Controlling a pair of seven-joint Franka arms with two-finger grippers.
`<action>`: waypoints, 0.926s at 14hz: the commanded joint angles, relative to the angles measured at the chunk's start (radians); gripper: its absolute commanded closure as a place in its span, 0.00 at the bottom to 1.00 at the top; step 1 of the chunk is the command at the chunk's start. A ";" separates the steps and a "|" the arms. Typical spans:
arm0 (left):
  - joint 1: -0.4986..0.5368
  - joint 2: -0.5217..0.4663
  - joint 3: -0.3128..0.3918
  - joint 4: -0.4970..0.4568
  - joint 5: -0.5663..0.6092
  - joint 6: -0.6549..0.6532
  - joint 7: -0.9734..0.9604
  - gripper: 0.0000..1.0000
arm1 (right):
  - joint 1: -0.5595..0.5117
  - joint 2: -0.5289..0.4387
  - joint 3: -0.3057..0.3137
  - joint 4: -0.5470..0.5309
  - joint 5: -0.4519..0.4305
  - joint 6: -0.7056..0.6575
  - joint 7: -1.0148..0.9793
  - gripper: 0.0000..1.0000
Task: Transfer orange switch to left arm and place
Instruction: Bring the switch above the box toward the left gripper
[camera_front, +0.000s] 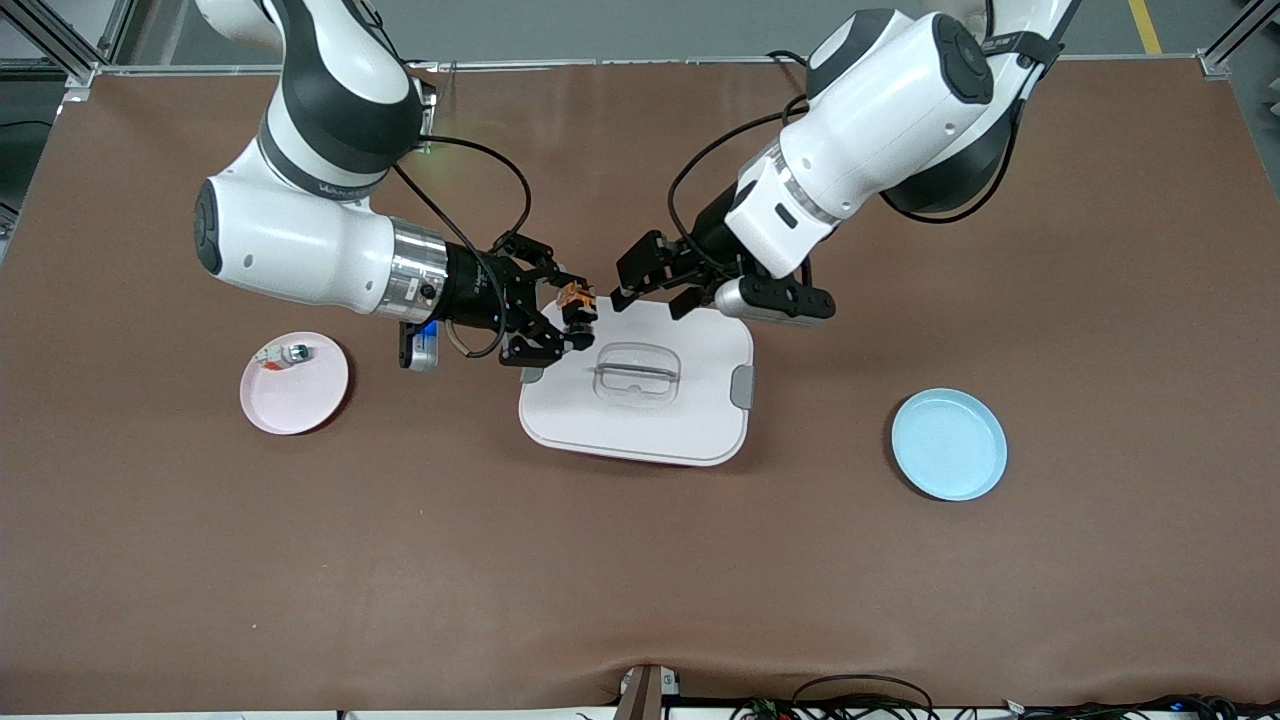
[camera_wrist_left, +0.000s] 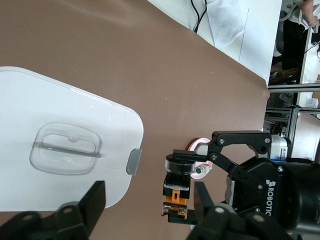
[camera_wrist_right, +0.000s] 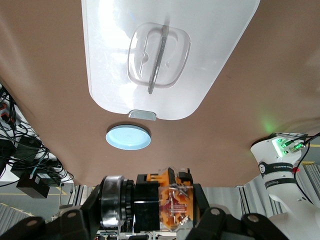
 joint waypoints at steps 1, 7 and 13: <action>-0.022 0.017 0.002 0.008 -0.020 0.044 -0.027 0.28 | 0.013 0.017 -0.011 0.030 0.023 0.001 0.017 1.00; -0.071 0.060 0.002 0.008 -0.019 0.109 -0.087 0.29 | 0.013 0.020 -0.010 0.030 0.021 0.001 0.016 1.00; -0.079 0.076 0.002 0.009 -0.008 0.110 -0.103 0.30 | 0.018 0.029 -0.011 0.033 0.023 0.004 0.017 1.00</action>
